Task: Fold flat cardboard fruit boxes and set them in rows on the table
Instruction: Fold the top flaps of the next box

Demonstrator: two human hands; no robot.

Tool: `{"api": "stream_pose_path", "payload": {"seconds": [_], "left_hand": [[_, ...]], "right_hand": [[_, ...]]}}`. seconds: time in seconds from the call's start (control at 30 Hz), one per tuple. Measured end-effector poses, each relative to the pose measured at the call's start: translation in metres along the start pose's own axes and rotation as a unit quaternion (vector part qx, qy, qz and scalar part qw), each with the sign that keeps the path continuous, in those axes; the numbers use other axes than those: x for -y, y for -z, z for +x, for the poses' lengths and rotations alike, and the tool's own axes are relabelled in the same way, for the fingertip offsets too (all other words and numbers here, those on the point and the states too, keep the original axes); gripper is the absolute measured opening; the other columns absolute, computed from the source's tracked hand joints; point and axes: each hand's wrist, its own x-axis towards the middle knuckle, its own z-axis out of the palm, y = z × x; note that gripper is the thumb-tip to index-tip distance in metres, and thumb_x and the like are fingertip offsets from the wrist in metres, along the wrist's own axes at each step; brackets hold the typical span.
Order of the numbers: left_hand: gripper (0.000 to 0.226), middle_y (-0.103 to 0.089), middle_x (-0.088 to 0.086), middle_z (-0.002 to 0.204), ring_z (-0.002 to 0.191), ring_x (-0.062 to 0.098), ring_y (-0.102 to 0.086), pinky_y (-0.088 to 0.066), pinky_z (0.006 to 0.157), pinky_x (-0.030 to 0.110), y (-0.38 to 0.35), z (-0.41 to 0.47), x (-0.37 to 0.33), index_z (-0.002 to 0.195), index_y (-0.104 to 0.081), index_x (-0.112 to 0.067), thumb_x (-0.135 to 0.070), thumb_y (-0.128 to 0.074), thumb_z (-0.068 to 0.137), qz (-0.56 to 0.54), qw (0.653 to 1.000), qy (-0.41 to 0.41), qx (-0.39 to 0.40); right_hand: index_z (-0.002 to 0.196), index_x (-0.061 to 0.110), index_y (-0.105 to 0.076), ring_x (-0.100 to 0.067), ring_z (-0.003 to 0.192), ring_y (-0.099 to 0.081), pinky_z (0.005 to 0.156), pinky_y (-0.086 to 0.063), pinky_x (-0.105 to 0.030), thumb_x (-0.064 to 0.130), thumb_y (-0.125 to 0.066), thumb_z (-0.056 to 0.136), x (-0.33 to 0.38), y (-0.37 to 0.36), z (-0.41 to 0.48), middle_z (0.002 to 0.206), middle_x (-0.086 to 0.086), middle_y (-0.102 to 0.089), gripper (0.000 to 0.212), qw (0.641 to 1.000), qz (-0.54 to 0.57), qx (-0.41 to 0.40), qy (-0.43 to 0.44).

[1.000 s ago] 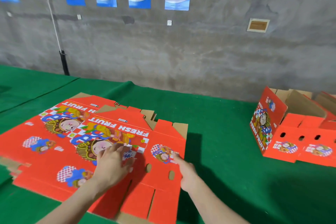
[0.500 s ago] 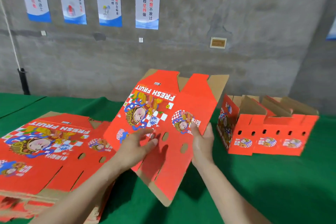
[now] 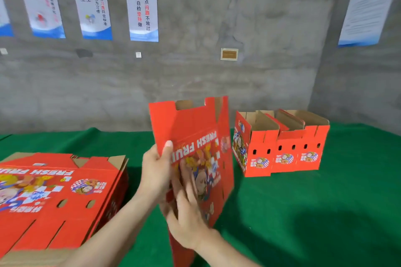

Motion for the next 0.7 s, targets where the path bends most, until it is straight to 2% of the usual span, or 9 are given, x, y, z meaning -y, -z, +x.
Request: {"api": "stream_pose_path", "payload": {"seconds": [0.07,0.13,0.23,0.3,0.37,0.47,0.57,0.63,0.7], "left_hand": [[0.022,-0.074,-0.006,0.078,0.077,0.014,-0.07,-0.055,0.07,0.029,0.015,0.004,0.009,0.082,-0.067,-0.02,-0.023,-0.051,0.096,-0.006,1.0,-0.023,0.013],[0.021,-0.075,-0.001,0.082,0.076,0.018,-0.072,-0.056,0.066,0.031,0.029,0.004,0.017,0.085,-0.068,-0.018,-0.032,-0.054,0.091,-0.012,0.998,-0.037,0.043],[0.029,-0.075,0.002,0.082,0.072,0.018,-0.072,-0.055,0.056,0.022,0.04,0.0,0.025,0.089,-0.068,-0.014,-0.039,-0.055,0.085,-0.013,0.995,-0.042,0.084],[0.029,-0.075,0.005,0.082,0.071,0.019,-0.072,-0.054,0.055,0.022,0.044,-0.003,0.028,0.088,-0.068,-0.012,-0.038,-0.057,0.084,-0.044,0.994,-0.027,0.093],[0.025,-0.075,0.007,0.083,0.071,0.021,-0.072,-0.055,0.056,0.023,0.048,-0.005,0.03,0.083,-0.07,-0.014,-0.037,-0.058,0.082,-0.066,0.993,-0.017,0.097],[0.021,-0.074,0.012,0.085,0.073,0.026,-0.072,-0.056,0.058,0.027,0.055,-0.008,0.033,0.082,-0.072,-0.019,-0.035,-0.058,0.083,-0.093,0.987,-0.003,0.127],[0.019,-0.073,0.014,0.087,0.074,0.029,-0.072,-0.056,0.059,0.028,0.06,-0.011,0.039,0.083,-0.071,-0.02,-0.033,-0.057,0.085,-0.099,0.985,0.003,0.144],[0.019,-0.074,0.013,0.088,0.075,0.028,-0.072,-0.056,0.06,0.027,0.061,-0.013,0.044,0.086,-0.072,-0.019,-0.031,-0.057,0.086,-0.106,0.984,0.005,0.146],[0.02,-0.074,0.013,0.09,0.077,0.027,-0.072,-0.056,0.061,0.027,0.06,-0.014,0.048,0.091,-0.072,-0.019,-0.031,-0.058,0.085,-0.108,0.985,0.006,0.137]], "right_hand": [[0.149,0.019,-0.03,-0.006,0.147,0.002,0.118,0.004,-0.021,0.038,-0.038,0.096,-0.01,0.014,0.002,0.161,0.009,-0.002,0.057,0.999,-0.021,0.037,0.019],[0.142,0.019,-0.042,0.001,0.144,-0.004,0.117,0.003,-0.018,0.03,-0.04,0.096,-0.021,0.034,0.009,0.157,0.013,-0.013,0.048,0.998,-0.051,0.024,0.021],[0.125,0.007,-0.057,-0.011,0.128,-0.033,0.114,-0.022,-0.032,0.012,-0.055,0.088,-0.037,0.072,0.025,0.137,-0.002,-0.044,0.037,0.995,-0.066,-0.064,-0.028],[0.122,0.003,-0.055,-0.022,0.114,-0.048,0.103,-0.038,-0.041,0.008,-0.063,0.087,-0.049,0.102,0.037,0.121,-0.008,-0.048,0.036,0.986,-0.07,-0.108,-0.102],[0.125,0.003,-0.05,-0.026,0.103,-0.054,0.095,-0.044,-0.04,0.016,-0.071,0.084,-0.062,0.134,0.046,0.118,-0.007,-0.045,0.048,0.973,-0.087,-0.12,-0.176],[0.124,0.007,-0.049,-0.026,0.093,-0.056,0.084,-0.045,-0.035,0.027,-0.077,0.079,-0.076,0.169,0.052,0.108,-0.002,-0.049,0.056,0.964,-0.115,-0.066,-0.229],[0.099,0.016,-0.054,-0.013,0.072,-0.058,0.064,-0.043,-0.026,0.029,-0.077,0.078,-0.079,0.188,0.054,0.094,0.0,-0.057,0.035,0.967,-0.113,0.02,-0.229],[0.089,0.02,-0.052,-0.009,0.056,-0.062,0.047,-0.042,-0.02,0.023,-0.073,0.082,-0.078,0.196,0.052,0.084,0.001,-0.062,0.023,0.964,-0.049,0.071,-0.25],[0.1,0.026,-0.051,-0.021,0.057,-0.069,0.037,-0.042,-0.021,0.022,-0.064,0.09,-0.074,0.203,0.049,0.092,-0.001,-0.067,0.016,0.941,0.071,0.13,-0.305]]}}
